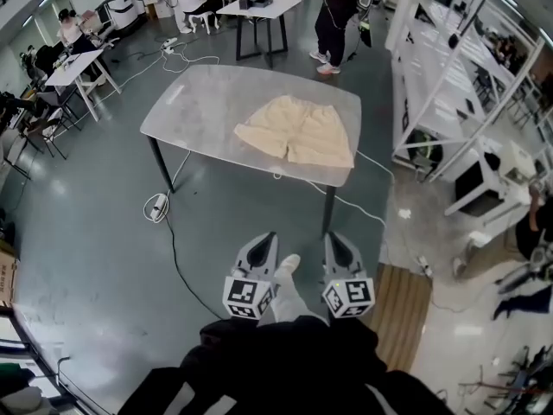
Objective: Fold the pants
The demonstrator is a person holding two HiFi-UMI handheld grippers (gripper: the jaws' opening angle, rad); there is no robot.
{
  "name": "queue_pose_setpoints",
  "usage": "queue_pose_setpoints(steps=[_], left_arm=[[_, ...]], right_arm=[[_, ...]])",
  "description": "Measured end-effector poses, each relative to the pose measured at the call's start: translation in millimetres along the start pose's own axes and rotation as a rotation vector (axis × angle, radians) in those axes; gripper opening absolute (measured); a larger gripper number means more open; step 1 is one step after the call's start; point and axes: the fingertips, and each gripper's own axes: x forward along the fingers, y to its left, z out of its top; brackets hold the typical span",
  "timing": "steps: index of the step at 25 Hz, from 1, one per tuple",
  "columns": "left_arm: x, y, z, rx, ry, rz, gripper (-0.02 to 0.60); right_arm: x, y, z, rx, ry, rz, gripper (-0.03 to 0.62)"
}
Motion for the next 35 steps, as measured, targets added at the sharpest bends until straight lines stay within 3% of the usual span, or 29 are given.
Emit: queue_pose_setpoints(steps=[11,20,35], left_arm=[[157.3,86.9,49.5,0.037,0.021,-0.066,0.002],[297.1,124.0,72.6,0.059,0.056,-0.131,0.002],[427.8,139.8,68.9,0.115,0.164,-0.272,0.002]], right_arm=[[156.8,-66.0,31.6,0.028,-0.012,-0.083,0.003],[261.3,-141.8,47.5,0.047,-0.01,-0.146,0.003],[335.1,-208.7,45.7,0.094,0.025,-0.268,0.003]])
